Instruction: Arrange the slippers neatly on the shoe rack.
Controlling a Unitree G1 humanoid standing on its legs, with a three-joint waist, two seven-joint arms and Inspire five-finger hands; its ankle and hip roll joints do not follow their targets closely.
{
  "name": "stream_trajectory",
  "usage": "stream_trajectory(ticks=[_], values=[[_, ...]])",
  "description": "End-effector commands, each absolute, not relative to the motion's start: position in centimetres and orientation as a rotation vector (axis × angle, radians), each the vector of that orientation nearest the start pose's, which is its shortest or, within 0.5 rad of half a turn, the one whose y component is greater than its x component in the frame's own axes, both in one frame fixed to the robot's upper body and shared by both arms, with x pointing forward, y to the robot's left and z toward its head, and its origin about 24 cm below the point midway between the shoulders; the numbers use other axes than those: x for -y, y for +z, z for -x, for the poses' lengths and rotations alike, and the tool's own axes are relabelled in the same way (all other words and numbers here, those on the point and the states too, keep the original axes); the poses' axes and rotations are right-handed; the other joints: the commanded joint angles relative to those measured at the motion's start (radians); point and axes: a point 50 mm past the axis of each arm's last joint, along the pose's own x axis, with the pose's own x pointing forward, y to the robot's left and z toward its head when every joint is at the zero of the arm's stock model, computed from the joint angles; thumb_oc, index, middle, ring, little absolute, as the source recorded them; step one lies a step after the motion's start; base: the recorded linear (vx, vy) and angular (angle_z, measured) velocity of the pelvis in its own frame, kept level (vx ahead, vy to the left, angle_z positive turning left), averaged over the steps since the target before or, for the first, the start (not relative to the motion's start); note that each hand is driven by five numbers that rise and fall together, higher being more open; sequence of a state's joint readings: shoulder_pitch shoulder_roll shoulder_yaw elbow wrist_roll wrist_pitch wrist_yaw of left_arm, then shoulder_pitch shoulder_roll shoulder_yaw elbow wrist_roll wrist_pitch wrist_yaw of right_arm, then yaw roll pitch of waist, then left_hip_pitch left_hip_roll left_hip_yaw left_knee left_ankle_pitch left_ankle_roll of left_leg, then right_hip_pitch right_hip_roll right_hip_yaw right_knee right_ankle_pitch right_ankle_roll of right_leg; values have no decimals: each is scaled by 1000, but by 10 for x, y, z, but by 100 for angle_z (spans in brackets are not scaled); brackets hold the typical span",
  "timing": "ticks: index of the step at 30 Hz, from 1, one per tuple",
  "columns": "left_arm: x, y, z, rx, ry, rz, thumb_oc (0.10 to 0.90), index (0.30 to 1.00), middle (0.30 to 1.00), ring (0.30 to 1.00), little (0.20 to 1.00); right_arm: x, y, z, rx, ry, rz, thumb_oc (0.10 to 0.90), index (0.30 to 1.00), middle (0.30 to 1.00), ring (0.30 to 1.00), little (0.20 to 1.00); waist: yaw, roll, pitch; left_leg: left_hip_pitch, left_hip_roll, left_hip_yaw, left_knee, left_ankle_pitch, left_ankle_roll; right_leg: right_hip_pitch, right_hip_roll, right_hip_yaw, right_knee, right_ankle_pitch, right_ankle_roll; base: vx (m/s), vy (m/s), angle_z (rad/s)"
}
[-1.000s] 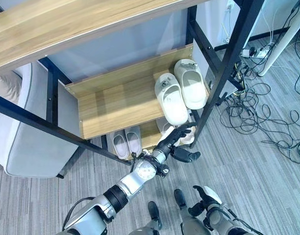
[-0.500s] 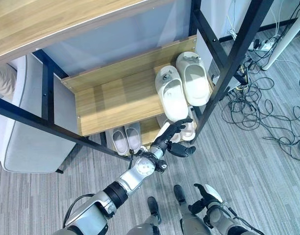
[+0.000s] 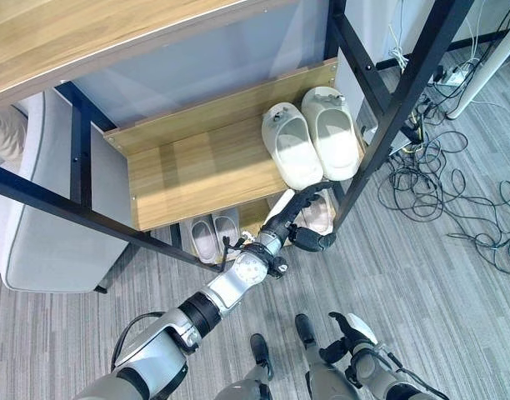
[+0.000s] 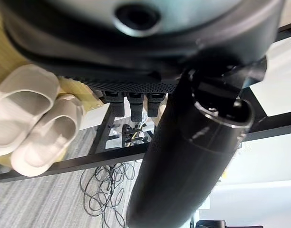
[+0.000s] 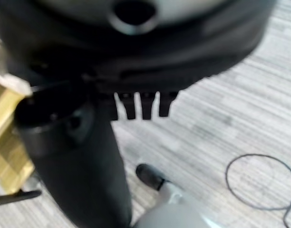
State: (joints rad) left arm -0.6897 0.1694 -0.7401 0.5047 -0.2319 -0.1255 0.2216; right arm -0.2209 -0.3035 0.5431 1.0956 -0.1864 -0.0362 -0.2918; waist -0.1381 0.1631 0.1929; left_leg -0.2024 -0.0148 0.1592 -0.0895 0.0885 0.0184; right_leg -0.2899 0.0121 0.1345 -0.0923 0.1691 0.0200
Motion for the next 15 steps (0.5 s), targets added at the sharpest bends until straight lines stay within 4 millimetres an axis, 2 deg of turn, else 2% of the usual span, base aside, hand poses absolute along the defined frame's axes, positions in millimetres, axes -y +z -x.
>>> stream_trajectory(ticks=[1, 4, 15], values=[[5, 144, -338, 408, -460, -217, 800, 900, 900, 900, 900, 211, -125, -187, -756, 147, 903, 800, 900, 900, 900, 900, -10, -39, -75, -27, -30, -73, 2, -144, 5, -27, -57, -31, 13, -82, 35, 0, 0, 0], [4, 141, -337, 399, -460, -207, 800, 900, 900, 900, 900, 212, -126, -185, -762, 146, 901, 800, 900, 900, 900, 900, -7, -41, -75, -23, -27, -74, 2, -144, 6, -23, -57, -33, 13, -85, 35, 0, 0, 0], [-9, 106, -324, 277, -494, -155, 800, 900, 900, 900, 900, 208, -123, -194, -757, 127, 862, 800, 900, 900, 900, 900, 16, -61, -72, -4, -27, -93, 2, -141, 4, 9, -57, -57, 13, -92, 33, -18, -7, 6]])
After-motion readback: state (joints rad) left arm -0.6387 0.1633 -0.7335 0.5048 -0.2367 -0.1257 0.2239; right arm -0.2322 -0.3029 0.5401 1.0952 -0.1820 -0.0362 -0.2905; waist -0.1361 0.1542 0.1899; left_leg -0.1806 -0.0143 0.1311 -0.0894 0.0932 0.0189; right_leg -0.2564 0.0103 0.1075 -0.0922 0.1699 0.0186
